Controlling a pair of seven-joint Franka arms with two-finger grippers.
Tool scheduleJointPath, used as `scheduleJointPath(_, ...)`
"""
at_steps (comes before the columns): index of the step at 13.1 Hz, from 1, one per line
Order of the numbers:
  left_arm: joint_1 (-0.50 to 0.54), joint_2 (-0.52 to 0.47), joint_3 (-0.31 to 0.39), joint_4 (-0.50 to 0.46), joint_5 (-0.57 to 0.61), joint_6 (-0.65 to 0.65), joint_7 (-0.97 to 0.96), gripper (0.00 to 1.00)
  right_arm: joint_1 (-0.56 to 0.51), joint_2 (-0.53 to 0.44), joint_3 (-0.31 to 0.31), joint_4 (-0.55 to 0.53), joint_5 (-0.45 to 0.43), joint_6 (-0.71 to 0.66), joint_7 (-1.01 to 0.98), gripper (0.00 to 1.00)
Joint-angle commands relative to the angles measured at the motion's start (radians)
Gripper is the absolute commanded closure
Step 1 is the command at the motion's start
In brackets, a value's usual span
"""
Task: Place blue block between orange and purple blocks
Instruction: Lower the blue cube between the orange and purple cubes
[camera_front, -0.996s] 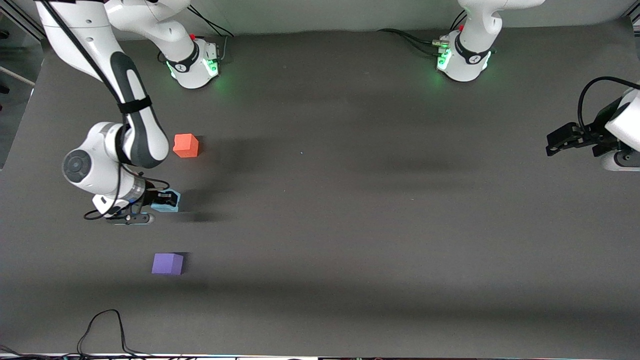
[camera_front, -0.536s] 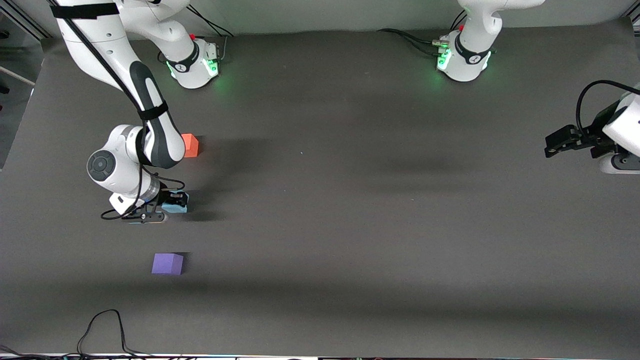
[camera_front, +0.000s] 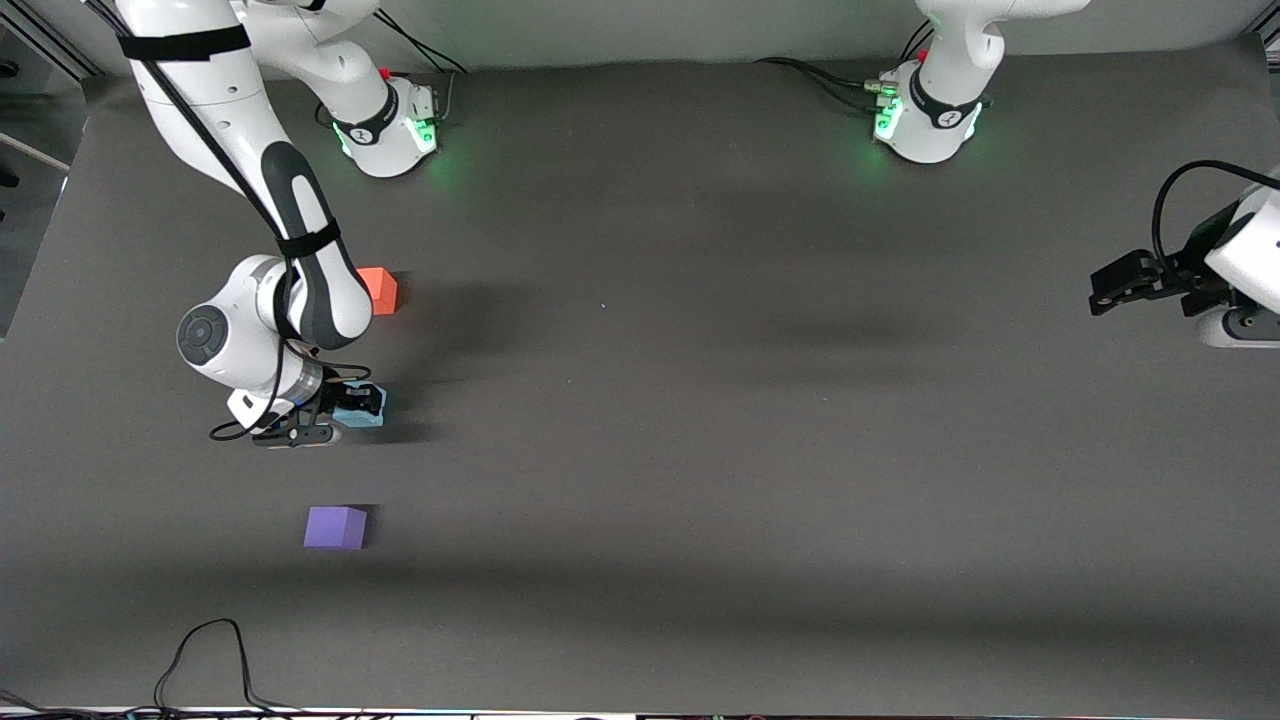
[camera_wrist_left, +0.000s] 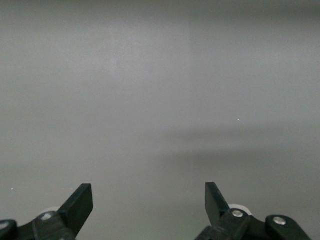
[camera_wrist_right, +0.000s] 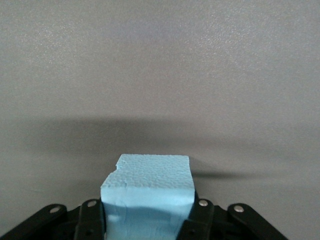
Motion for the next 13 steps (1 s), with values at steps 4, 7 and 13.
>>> scheduleJointPath(4, 0.002, -0.006, -0.003, -0.010, 0.005, 0.019, 0.000, 0.00, 0.012, 0.000, -0.011, -0.004, 0.040, 0.017, -0.041, 0.00)
scheduleJointPath(7, 0.002, -0.006, -0.003, -0.010, 0.007, 0.019, 0.000, 0.00, 0.014, -0.019, -0.017, -0.004, 0.040, 0.008, -0.043, 0.00)
scheduleJointPath(13, 0.002, -0.006, -0.003, -0.010, 0.005, 0.021, 0.000, 0.00, 0.018, -0.218, -0.096, 0.013, 0.001, -0.196, -0.038, 0.00)
